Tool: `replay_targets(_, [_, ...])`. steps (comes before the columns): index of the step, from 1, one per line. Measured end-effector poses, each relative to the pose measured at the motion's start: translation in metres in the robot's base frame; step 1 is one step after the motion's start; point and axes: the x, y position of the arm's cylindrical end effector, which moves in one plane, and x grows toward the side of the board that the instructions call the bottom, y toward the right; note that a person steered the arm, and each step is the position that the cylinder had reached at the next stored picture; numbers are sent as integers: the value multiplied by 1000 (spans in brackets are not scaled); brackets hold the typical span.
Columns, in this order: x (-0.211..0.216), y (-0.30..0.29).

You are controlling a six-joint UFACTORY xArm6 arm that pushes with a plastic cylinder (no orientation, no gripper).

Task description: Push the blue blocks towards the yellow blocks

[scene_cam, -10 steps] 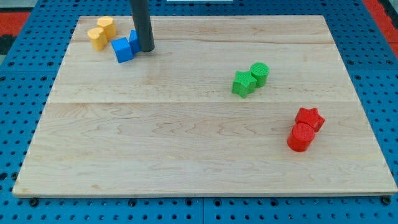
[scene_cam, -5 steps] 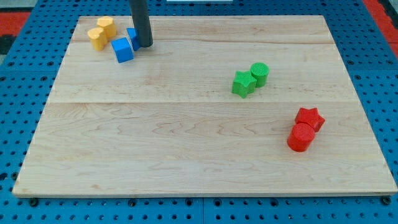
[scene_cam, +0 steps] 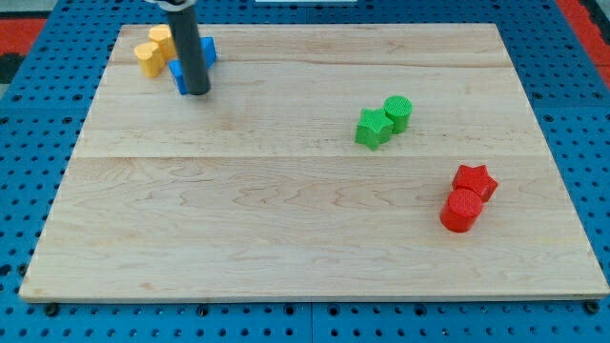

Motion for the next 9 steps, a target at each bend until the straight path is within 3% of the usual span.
replay_targets(1, [-18, 3])
replay_targets(2, [6, 22])
replay_targets(6, [0, -36])
replay_targets(9, [-5, 30])
